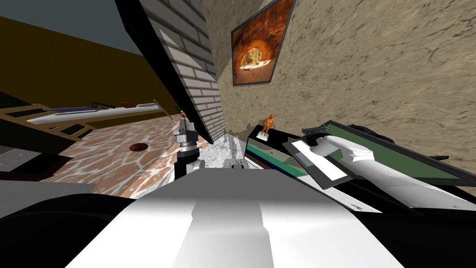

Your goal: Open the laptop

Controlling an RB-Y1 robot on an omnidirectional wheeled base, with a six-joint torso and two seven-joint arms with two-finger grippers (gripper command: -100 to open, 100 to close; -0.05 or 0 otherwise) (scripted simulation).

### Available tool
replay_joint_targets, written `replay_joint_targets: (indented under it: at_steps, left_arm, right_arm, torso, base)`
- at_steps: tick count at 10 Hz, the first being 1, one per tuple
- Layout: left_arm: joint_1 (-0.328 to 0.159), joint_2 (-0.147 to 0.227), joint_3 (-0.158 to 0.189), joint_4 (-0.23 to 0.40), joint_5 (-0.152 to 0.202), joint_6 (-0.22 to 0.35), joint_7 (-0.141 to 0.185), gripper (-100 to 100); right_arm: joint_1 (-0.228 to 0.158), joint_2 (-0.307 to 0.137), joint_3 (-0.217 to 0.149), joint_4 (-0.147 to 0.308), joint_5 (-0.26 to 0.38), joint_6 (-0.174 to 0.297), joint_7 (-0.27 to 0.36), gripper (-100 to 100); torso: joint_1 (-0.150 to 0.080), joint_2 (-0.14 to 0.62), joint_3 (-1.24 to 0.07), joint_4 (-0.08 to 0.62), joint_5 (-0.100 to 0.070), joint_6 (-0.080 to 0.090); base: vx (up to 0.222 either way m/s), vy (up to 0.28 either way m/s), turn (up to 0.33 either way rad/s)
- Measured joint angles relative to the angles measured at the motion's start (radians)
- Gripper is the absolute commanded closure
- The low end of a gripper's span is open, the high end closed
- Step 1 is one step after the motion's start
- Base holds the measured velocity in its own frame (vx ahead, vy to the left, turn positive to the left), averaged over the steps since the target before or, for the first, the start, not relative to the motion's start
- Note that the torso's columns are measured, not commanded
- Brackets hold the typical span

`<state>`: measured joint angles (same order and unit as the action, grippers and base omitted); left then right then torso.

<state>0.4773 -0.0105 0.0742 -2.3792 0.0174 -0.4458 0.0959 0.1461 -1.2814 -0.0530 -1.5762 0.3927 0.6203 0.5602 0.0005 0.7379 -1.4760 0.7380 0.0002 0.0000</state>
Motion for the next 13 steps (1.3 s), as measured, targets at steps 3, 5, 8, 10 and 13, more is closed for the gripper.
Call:
replay_joint_targets:
  at_steps: [3, 5, 8, 10, 13]
  left_arm:
    - [0.000, 0.000, 0.000, 0.000, 0.000, 0.000, 0.000, 0]
    - [0.000, 0.000, 0.000, 0.000, 0.000, 0.000, 0.000, 0]
    - [0.000, 0.000, 0.000, 0.000, 0.000, 0.000, 0.000, 0]
    - [0.000, 0.000, 0.000, 0.000, 0.000, 0.000, 0.000, 0]
    - [0.000, 0.000, 0.000, 0.000, 0.000, 0.000, 0.000, 0]
  right_arm:
    - [0.002, -0.059, -0.013, 0.027, 0.031, 0.052, 0.019, -100]
    - [0.005, -0.071, -0.015, 0.020, 0.018, 0.064, 0.024, -100]
    - [0.010, -0.052, -0.013, 0.021, 0.045, 0.081, 0.019, 100]
    - [-0.002, -0.015, 0.005, 0.037, 0.109, 0.108, 0.009, 100]
    - [-0.004, 0.020, 0.018, 0.040, 0.186, 0.145, 0.001, 100]
  torso:
    - [-0.001, 0.000, 0.000, 0.000, -0.001, 0.000]
    - [-0.007, 0.000, 0.000, 0.000, -0.002, 0.000]
    - [0.001, 0.001, 0.001, 0.000, 0.000, 0.000]
    - [0.000, 0.001, 0.000, 0.000, 0.000, 0.000]
    - [-0.001, 0.000, 0.000, 0.000, 0.000, 0.000]
  base:
    - [0.046, 0.061, 0.039]
    - [0.036, -0.045, 0.052]
    - [-0.004, -0.008, 0.047]
    - [-0.015, -0.006, 0.064]
    - [-0.009, -0.005, 0.043]
